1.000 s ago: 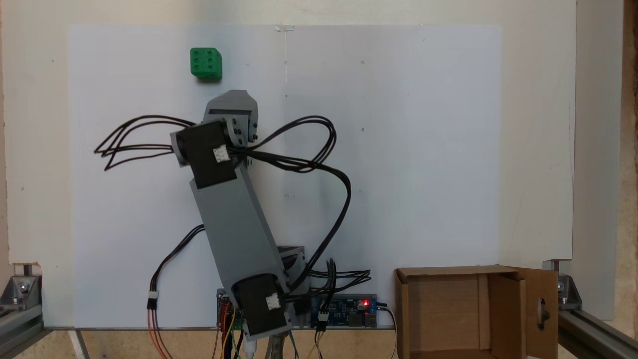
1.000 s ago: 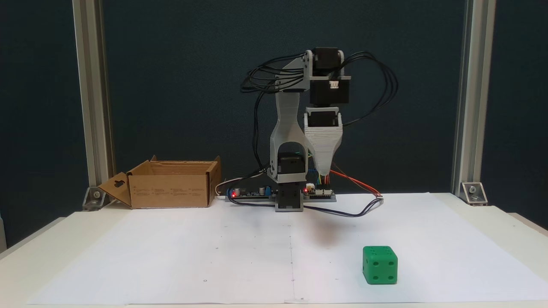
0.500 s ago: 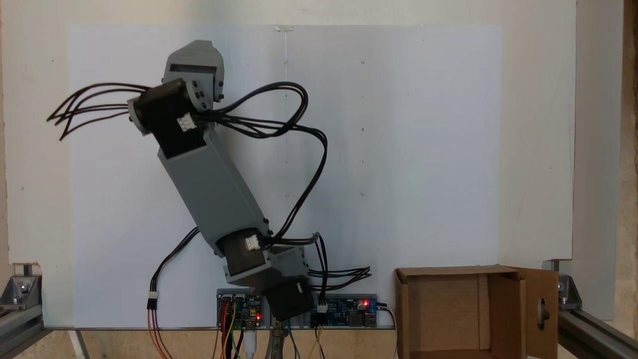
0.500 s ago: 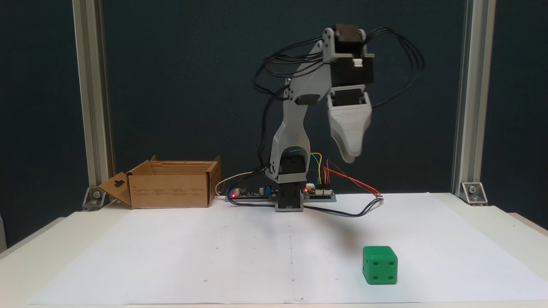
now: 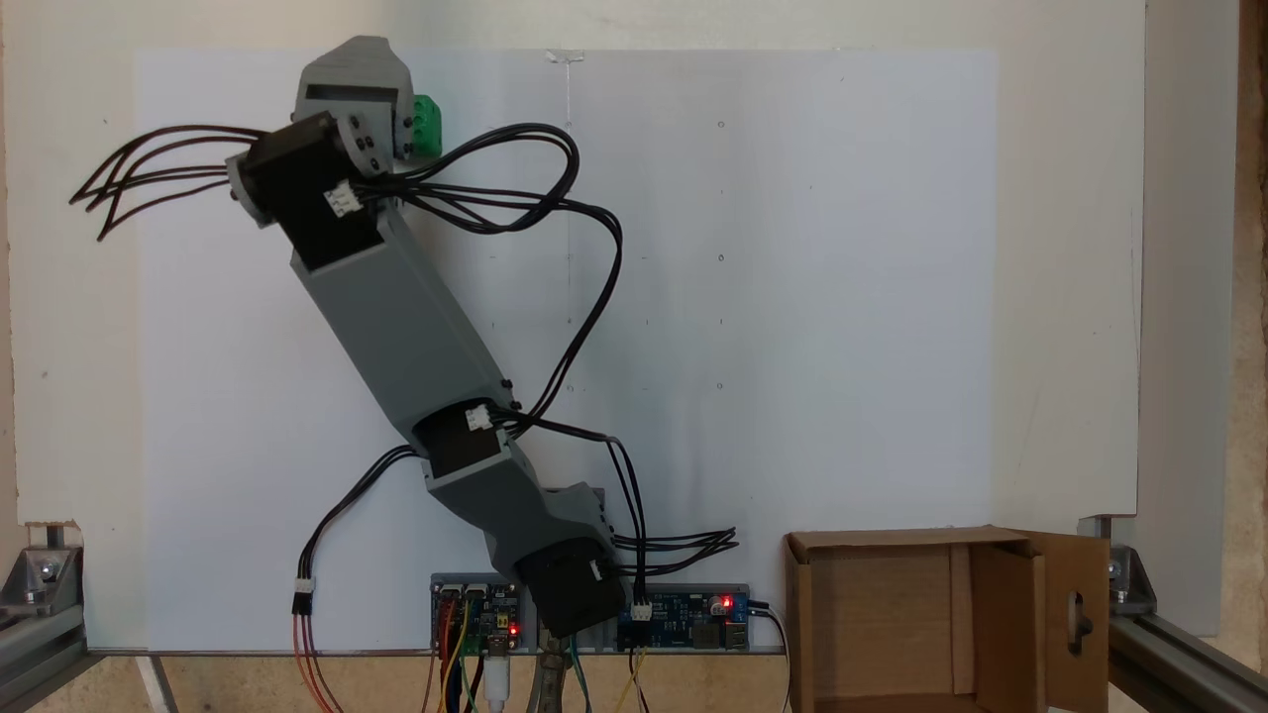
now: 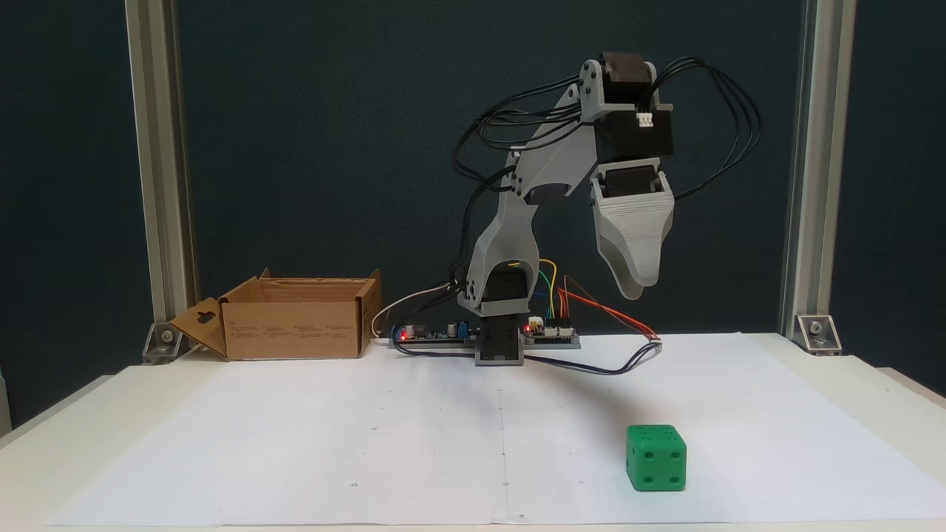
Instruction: Grasp a green dice and put it in the bin.
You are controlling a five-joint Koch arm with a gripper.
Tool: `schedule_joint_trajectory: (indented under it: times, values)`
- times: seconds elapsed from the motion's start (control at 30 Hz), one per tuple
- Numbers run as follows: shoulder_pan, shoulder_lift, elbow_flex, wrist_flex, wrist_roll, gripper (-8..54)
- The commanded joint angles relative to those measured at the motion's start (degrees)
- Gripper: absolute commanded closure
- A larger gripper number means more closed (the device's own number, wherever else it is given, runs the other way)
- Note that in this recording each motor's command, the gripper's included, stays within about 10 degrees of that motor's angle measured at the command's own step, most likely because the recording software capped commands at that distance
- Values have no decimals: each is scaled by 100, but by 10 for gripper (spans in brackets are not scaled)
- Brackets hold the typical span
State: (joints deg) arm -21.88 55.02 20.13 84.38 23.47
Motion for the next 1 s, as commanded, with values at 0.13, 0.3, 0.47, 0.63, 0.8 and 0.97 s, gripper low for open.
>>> schedule_joint_trajectory:
  times: [0.13,0.3,0.47,0.63,0.8,0.97]
  values:
    - [-26,-44,-475,1000,519,20]
    - [62,-448,-703,1000,545,21]
    - [132,-817,-782,1000,554,20]
    - [141,-940,-782,1000,554,18]
    - [141,-1037,-782,1000,615,18]
    - [158,-1046,-782,1000,668,19]
